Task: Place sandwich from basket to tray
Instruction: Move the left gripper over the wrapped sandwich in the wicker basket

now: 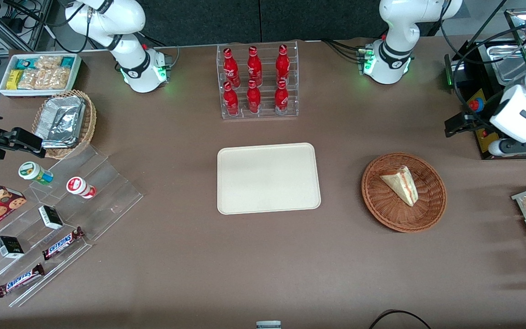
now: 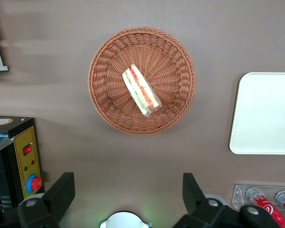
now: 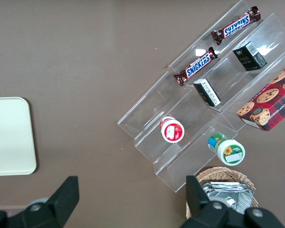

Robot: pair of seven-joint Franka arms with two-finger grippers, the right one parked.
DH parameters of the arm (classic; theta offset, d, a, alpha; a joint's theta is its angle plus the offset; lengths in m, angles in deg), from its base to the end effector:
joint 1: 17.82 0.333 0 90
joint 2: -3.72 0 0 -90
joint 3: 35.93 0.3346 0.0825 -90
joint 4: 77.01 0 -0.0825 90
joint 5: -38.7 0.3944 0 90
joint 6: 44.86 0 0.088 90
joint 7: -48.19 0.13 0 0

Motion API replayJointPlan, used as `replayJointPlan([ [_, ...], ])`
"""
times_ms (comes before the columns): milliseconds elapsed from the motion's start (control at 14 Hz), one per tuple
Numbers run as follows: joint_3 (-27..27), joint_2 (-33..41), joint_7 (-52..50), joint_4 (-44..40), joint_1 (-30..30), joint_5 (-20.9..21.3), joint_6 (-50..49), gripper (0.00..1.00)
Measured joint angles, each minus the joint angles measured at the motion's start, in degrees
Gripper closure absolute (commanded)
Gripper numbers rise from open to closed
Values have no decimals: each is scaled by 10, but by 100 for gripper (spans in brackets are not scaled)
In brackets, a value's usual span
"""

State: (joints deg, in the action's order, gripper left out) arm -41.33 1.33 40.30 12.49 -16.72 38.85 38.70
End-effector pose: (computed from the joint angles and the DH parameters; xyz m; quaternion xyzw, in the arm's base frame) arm 0.5600 -0.0407 0.5920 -0.9969 -0.0312 0.0722 0.0071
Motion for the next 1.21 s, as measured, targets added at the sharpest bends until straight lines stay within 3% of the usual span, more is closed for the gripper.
replayJointPlan([
  [357,0,-1,1,14,-1,0,9,0],
  [857,3,-18,-9,196,0,0,216,0],
  [1214,3,-42,-163,236,-1,0,291,0],
])
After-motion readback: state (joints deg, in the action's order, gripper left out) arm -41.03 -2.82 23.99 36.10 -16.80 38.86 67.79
